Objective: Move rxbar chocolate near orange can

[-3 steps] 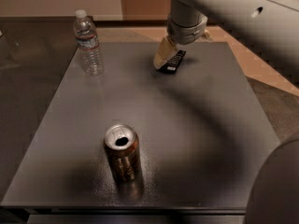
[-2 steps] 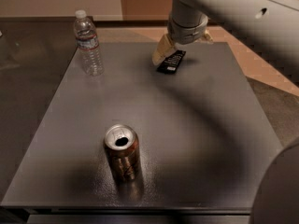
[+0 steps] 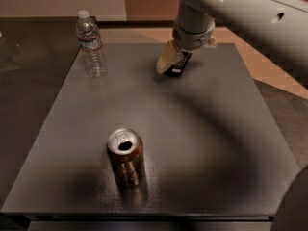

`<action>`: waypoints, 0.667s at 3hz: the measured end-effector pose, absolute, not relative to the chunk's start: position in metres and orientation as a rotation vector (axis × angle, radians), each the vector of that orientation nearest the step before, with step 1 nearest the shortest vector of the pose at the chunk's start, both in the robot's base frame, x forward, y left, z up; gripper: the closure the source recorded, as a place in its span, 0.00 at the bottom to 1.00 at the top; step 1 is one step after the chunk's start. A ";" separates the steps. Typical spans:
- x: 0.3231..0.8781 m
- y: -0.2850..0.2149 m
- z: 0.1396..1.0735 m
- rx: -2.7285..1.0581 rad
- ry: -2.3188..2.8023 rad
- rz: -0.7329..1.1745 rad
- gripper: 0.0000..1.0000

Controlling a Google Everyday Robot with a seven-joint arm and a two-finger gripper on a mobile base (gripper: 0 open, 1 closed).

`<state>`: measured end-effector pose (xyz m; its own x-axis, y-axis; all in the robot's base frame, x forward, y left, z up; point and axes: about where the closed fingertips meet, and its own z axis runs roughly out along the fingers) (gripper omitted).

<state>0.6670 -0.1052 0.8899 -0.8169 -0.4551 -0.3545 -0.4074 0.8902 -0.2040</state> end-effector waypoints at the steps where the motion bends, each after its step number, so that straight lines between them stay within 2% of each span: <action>1: 0.671 -0.102 0.881 -0.628 2.665 -0.180 0.00; 2: 0.678 -0.101 0.876 -0.558 2.678 -0.170 0.00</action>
Offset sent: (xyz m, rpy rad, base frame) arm 0.0205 0.0034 -0.0201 0.0350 -0.0050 -0.1227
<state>0.6781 -0.1013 0.8757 -0.8410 -0.4061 -0.3575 -0.3577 0.9131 -0.1958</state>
